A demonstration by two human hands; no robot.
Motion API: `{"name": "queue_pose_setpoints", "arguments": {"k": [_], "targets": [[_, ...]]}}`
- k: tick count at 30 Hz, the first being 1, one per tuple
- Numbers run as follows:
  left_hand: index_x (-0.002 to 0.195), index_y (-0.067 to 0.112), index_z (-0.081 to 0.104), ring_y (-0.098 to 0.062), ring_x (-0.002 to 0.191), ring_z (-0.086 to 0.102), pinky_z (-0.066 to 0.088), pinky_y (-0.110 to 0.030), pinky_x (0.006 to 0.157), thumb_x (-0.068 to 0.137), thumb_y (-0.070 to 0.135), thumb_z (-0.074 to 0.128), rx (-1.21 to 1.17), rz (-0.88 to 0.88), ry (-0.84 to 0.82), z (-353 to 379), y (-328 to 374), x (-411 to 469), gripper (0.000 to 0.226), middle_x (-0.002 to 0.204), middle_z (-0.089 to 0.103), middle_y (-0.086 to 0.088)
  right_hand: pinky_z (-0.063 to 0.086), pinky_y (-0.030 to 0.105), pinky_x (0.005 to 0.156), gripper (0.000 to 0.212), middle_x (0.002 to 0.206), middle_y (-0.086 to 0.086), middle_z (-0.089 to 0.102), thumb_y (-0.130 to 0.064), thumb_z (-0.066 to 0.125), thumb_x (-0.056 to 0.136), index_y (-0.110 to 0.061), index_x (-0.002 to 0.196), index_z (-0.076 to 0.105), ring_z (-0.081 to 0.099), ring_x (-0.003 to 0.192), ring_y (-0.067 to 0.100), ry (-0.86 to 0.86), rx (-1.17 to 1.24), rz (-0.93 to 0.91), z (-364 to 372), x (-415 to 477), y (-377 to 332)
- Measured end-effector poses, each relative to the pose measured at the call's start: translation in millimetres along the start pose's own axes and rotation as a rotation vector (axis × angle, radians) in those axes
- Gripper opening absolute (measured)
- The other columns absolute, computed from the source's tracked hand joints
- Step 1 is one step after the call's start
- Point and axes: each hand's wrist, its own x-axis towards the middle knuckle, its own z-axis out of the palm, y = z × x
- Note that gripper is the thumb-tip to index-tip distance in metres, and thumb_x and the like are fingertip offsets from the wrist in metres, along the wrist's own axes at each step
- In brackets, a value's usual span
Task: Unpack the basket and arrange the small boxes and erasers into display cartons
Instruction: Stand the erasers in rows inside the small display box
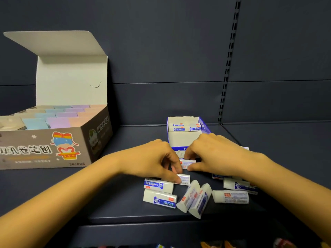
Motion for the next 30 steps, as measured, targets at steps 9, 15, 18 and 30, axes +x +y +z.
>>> {"name": "queue_pose_setpoints", "arguments": {"k": [9,15,18,30], "targets": [[0.088,0.023,0.069,-0.011,0.074,0.06,0.05,-0.028,0.075,0.08,0.037,0.069,0.2,0.012,-0.046,0,9,10,0.016,0.088,0.07,0.006,0.049,0.026,0.068,0.02,0.073,-0.01,0.059,-0.038,0.065,0.073,-0.024,0.086,0.066,0.05,0.067,0.008,0.095,0.203,0.003,-13,-3,6],[0.082,0.017,0.066,-0.005,0.06,0.058,0.049,-0.021,0.063,0.078,0.024,0.073,0.041,0.042,0.045,-2,10,6,0.011,0.069,0.065,0.007,0.043,0.01,0.056,0.003,0.068,-0.003,0.067,-0.022,0.072,0.074,-0.022,0.076,0.07,0.051,0.055,0.003,0.205,0.451,0.069,-23,-6,22],[0.081,0.011,0.067,-0.016,0.062,0.064,0.053,-0.031,0.069,0.074,0.009,0.075,-0.126,0.034,0.154,-11,6,1,0.011,0.069,0.069,0.0,0.048,0.017,0.06,0.006,0.073,0.002,0.071,-0.022,0.074,0.074,-0.021,0.079,0.071,0.054,0.056,0.001,0.216,0.59,0.108,-27,-8,31],[0.078,0.005,0.062,-0.015,0.065,0.07,0.058,-0.022,0.064,0.076,-0.01,0.065,-0.585,0.008,0.454,-26,-15,-7,0.015,0.069,0.073,-0.006,0.056,0.023,0.062,0.009,0.072,0.01,0.073,-0.003,0.066,0.08,-0.009,0.074,0.062,0.072,0.069,0.017,0.135,1.0,0.213,-29,-11,51]]}}
